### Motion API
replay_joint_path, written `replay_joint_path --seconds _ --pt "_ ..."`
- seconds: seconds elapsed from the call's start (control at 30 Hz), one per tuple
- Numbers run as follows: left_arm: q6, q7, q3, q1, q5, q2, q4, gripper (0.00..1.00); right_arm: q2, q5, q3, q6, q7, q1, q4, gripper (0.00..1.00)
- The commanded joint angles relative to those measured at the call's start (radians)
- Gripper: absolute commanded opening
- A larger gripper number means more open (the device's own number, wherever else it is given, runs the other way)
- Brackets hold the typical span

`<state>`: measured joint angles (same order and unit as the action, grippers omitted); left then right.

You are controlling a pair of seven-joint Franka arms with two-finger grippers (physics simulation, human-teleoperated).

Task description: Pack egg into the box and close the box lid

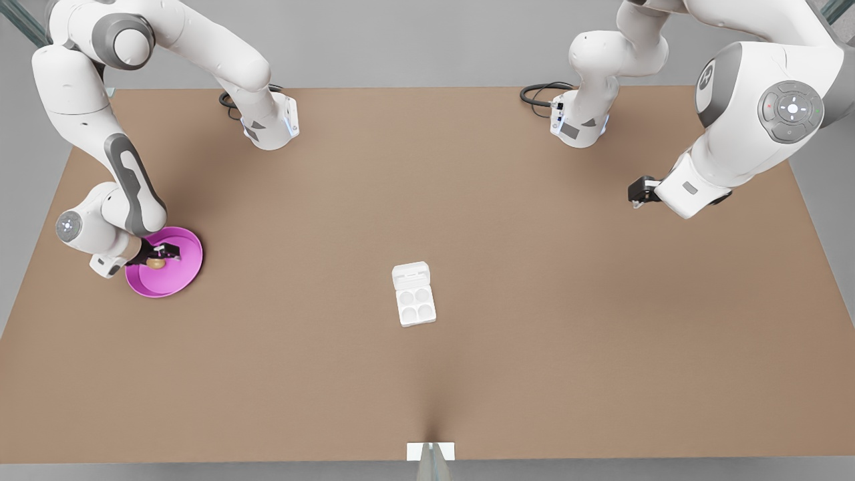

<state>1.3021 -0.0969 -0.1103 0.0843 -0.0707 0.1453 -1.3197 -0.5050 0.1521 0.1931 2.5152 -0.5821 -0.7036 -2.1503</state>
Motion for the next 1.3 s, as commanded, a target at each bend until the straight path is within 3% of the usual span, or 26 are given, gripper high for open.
replay_joint_path --seconds 0.0,0.63,0.7,0.9,0.97,1.03,1.27 --pt "0.0 0.0 0.0 0.0 -0.001 -0.001 0.0 1.0 0.002 0.0 0.0 -0.004 0.018 0.001 0.001 1.0" --pt "0.0 0.0 -0.002 0.0 -0.001 -0.001 0.0 1.0 0.01 -0.002 0.023 -0.021 0.041 0.012 0.006 1.0" --pt "0.0 0.0 0.0 0.0 -0.001 -0.001 0.0 1.0 0.008 -0.002 0.023 -0.019 0.045 0.013 0.006 0.88" --pt "0.0 0.0 -0.002 0.0 -0.001 -0.001 0.0 1.0 0.01 -0.003 0.023 -0.021 0.044 0.013 0.006 0.86" --pt "0.0 0.0 0.0 0.0 -0.001 -0.001 0.0 1.0 0.008 -0.003 0.023 -0.021 0.042 0.015 0.006 0.64" --pt "0.0 0.0 0.0 0.0 -0.001 -0.001 0.0 1.0 0.008 -0.003 0.023 -0.021 0.042 0.015 0.006 0.57" --pt "0.002 0.0 0.0 0.0 -0.001 -0.001 0.0 1.0 0.013 -0.003 0.037 -0.044 0.042 0.013 0.015 0.53"
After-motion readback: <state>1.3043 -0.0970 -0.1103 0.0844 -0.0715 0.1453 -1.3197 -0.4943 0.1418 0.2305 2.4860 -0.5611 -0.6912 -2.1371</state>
